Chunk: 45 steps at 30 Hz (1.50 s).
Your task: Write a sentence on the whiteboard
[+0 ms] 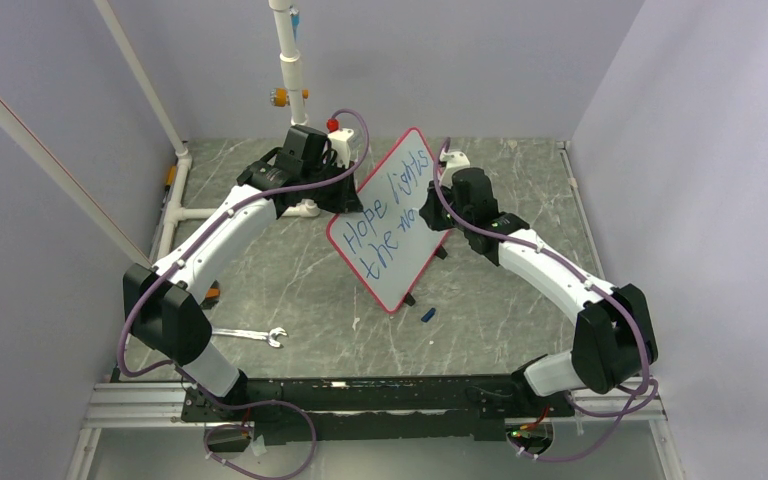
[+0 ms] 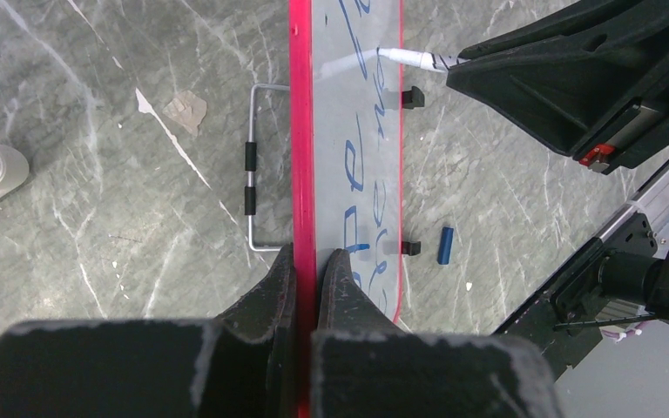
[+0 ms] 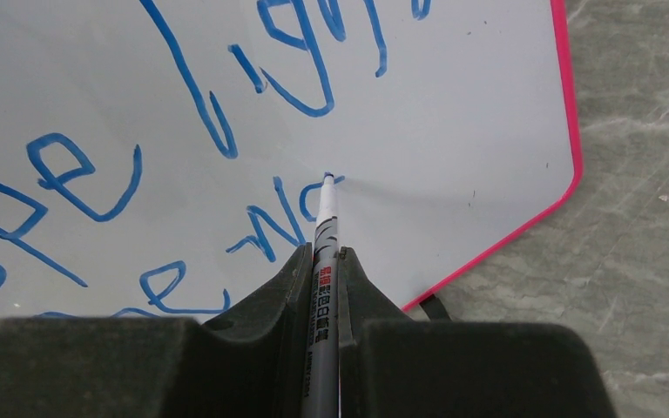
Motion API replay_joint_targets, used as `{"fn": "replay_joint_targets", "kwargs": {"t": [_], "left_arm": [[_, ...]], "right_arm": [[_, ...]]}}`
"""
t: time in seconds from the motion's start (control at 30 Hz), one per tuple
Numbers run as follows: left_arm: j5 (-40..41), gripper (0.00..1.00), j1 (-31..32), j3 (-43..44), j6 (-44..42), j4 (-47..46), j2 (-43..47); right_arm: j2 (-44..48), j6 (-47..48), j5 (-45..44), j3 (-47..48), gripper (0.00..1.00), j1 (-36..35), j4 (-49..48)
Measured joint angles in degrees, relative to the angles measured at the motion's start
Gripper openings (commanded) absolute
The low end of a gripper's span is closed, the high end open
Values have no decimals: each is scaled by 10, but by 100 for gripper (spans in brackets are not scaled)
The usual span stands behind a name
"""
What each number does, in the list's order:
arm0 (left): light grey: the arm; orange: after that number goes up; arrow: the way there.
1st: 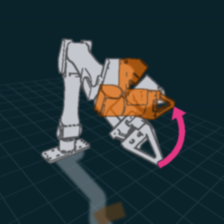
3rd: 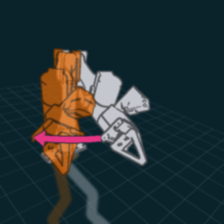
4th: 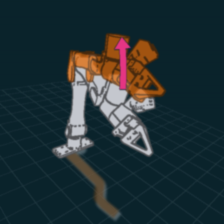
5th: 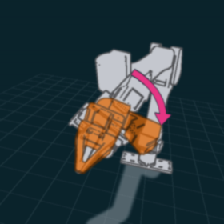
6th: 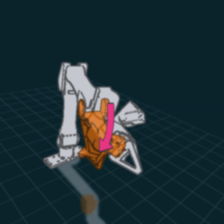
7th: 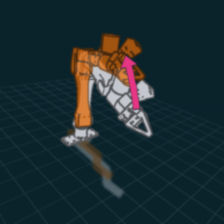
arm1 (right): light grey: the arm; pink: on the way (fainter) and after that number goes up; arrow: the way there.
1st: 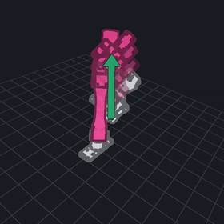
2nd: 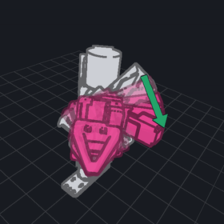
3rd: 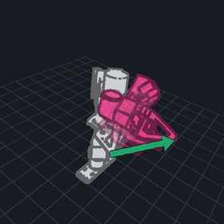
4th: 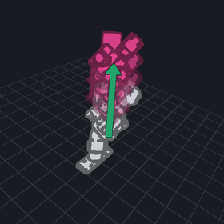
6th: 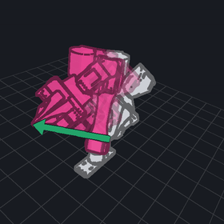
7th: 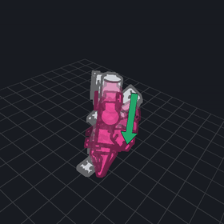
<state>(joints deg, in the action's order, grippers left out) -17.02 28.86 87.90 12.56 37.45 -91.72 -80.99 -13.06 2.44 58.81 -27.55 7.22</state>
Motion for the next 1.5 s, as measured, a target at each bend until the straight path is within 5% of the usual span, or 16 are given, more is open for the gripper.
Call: {"fn": "replay_joint_targets", "kwargs": {"t": [1.5], "left_arm": [[7,0,4,3,0,-1,1]], "right_arm": [[42,-4,-21,-24,0,30,-6]]}}
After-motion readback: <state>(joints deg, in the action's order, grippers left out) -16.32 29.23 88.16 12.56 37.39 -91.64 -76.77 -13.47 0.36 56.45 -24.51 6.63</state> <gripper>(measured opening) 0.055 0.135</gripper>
